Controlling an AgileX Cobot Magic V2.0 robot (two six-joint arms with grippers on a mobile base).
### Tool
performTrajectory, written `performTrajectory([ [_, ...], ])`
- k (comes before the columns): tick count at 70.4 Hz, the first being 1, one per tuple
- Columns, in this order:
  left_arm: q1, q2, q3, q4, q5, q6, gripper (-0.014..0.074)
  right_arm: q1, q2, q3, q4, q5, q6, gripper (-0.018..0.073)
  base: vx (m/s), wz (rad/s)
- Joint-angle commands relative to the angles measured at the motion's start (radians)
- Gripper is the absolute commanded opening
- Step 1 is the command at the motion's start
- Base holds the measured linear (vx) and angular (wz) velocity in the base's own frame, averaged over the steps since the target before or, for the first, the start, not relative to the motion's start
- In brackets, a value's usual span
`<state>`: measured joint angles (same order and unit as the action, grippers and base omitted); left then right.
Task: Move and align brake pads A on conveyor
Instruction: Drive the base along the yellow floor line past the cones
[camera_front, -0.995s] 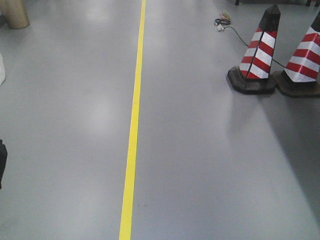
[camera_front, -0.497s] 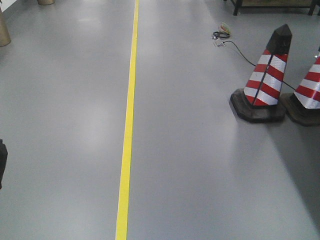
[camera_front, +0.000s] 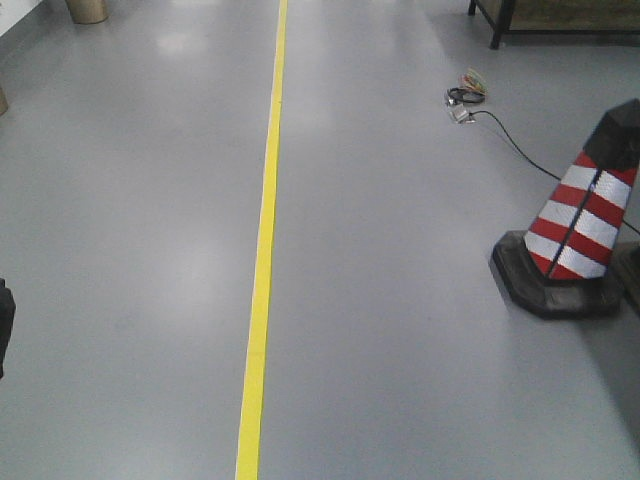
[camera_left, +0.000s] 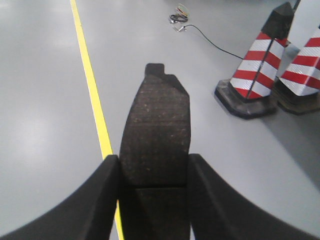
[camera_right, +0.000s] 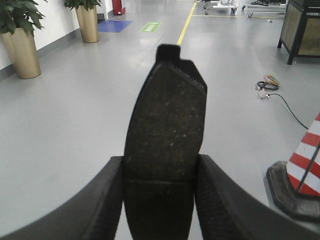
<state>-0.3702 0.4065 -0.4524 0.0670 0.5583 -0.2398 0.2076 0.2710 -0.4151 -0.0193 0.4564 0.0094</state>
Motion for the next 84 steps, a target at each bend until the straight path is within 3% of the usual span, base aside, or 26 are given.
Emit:
performTrajectory([
  [1, -0.002, 0.008, -0.032, 0.002, -0.091, -0.005, -0.0006, -0.004, 0.008, -0.031, -0.004, -0.097, -0.002, -0.0002, 0.67, 0.01],
  [84, -0.002, 0.008, -0.032, 0.002, -0.092, -0.005, -0.0006, -0.004, 0.008, -0.031, -0.004, -0.097, -0.002, -0.0002, 0.54, -0.01],
])
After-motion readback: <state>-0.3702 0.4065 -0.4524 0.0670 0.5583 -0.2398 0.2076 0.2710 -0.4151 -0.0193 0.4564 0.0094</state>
